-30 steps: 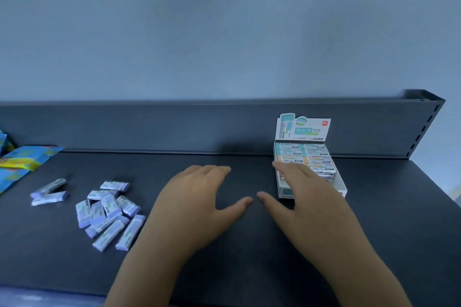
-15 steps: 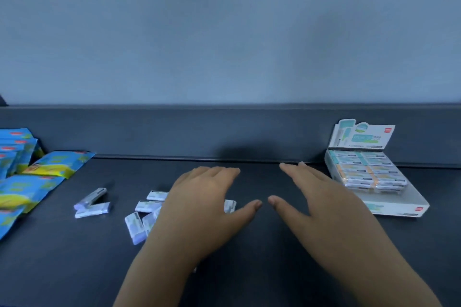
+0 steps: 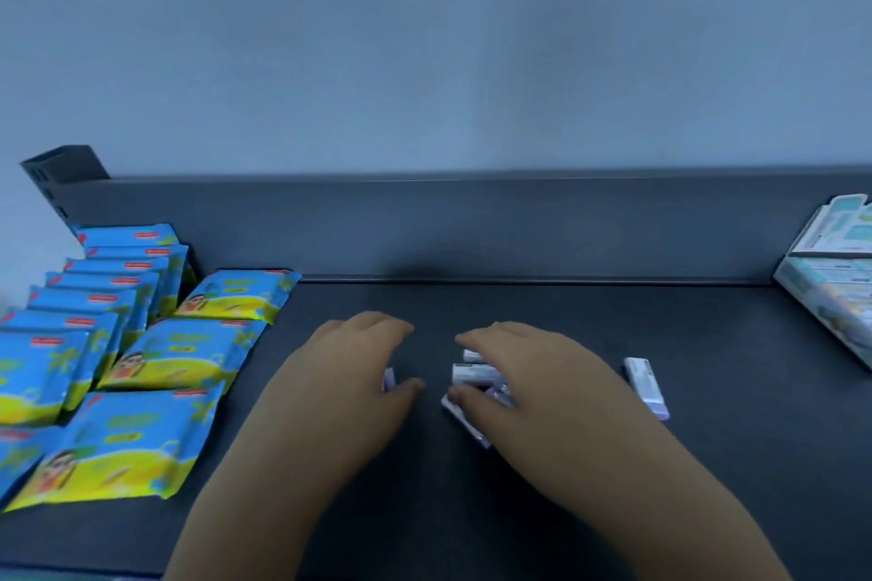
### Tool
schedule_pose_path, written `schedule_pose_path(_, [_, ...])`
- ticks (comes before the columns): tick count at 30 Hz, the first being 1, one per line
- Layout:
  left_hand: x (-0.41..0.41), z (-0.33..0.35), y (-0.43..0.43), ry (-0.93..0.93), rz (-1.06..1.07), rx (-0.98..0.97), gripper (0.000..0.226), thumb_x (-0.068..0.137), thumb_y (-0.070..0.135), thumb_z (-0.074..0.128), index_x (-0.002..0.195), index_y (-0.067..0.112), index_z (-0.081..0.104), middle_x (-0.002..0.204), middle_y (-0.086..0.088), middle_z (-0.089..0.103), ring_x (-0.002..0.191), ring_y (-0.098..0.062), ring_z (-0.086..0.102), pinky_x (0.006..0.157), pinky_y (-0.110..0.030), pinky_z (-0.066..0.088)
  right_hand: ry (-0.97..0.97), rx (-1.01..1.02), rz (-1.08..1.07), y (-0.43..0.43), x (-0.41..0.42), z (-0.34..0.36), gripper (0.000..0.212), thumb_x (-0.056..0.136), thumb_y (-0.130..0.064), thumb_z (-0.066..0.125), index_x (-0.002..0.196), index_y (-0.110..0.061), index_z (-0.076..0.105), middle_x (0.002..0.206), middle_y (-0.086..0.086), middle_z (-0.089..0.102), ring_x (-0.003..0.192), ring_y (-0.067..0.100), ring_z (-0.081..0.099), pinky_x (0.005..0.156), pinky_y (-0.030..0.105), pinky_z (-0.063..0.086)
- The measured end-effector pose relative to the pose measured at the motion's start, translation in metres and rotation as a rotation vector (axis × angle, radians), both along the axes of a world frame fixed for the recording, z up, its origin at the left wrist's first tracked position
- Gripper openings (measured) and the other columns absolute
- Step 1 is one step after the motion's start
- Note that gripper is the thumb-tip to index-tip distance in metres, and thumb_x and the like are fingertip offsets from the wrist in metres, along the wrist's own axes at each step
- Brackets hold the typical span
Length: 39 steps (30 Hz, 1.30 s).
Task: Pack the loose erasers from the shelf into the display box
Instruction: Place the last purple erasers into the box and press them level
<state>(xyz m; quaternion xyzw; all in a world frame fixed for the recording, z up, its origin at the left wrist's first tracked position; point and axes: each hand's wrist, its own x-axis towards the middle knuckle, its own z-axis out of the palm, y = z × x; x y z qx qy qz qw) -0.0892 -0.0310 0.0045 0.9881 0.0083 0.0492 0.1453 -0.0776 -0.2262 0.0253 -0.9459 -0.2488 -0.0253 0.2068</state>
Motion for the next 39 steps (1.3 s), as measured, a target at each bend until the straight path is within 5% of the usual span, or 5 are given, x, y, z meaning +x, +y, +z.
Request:
schedule_pose_path(6, [-0.011,-0.013,0.035,0.052,0.056,0.006,0.060,0.093,0.057,0.053,0.145,0.056,0.024,0.146,0.021,0.046,0.132,-0.020,0.049,0.101,-0.041,0.047,0.072,-0.220,0.103,0.059,0.004,-0.002,0.023,0.095,-0.019,0.049,0.114,-0.021,0.063,0.111,-0.004,0.061,0.108,0.022,0.061,0.089,0.040,0.052])
schedule_pose_path(12, [-0.012,-0.009,0.048,0.153,0.085,0.096,0.023,0.070,0.052,0.047,0.081,0.033,0.052,0.082,0.007,0.055,0.083,-0.017,0.057,0.076,-0.036,0.053,0.133,-0.434,0.107,0.098,0.015,-0.020,0.012,0.084,-0.010,0.056,0.084,-0.021,0.061,0.090,-0.002,0.056,0.089,0.030,0.059,0.081,0.040,0.055])
schedule_pose_path(22, [-0.027,-0.012,0.064,0.003,0.143,-0.117,0.022,0.078,0.030,0.066,0.099,0.029,0.059,0.093,0.009,0.062,0.092,-0.016,0.059,0.079,-0.037,0.051,-0.074,-0.235,0.023,0.102,-0.007,-0.020,0.002,0.089,-0.022,0.050,0.091,-0.024,0.051,0.092,-0.005,0.053,0.093,0.023,0.052,0.069,0.037,0.040])
schedule_pose_path(26, [-0.023,-0.019,0.071,-0.028,0.178,-0.124,0.017,0.081,0.021,0.065,0.097,0.024,0.062,0.095,0.005,0.060,0.094,-0.020,0.059,0.079,-0.037,0.047,0.000,-0.132,0.058,0.103,-0.017,-0.013,0.033,0.089,-0.028,0.050,0.121,-0.034,0.054,0.102,-0.007,0.066,0.100,0.023,0.060,0.082,0.041,0.053])
schedule_pose_path(39, [-0.025,-0.023,0.069,-0.157,0.225,-0.122,0.010,0.087,0.031,0.060,0.092,0.026,0.067,0.095,0.006,0.056,0.091,-0.019,0.057,0.074,-0.035,0.048,-0.154,-0.316,0.090,0.100,0.002,-0.020,0.017,0.093,-0.025,0.055,0.103,-0.029,0.067,0.100,-0.007,0.046,0.102,0.019,0.045,0.075,0.033,0.045])
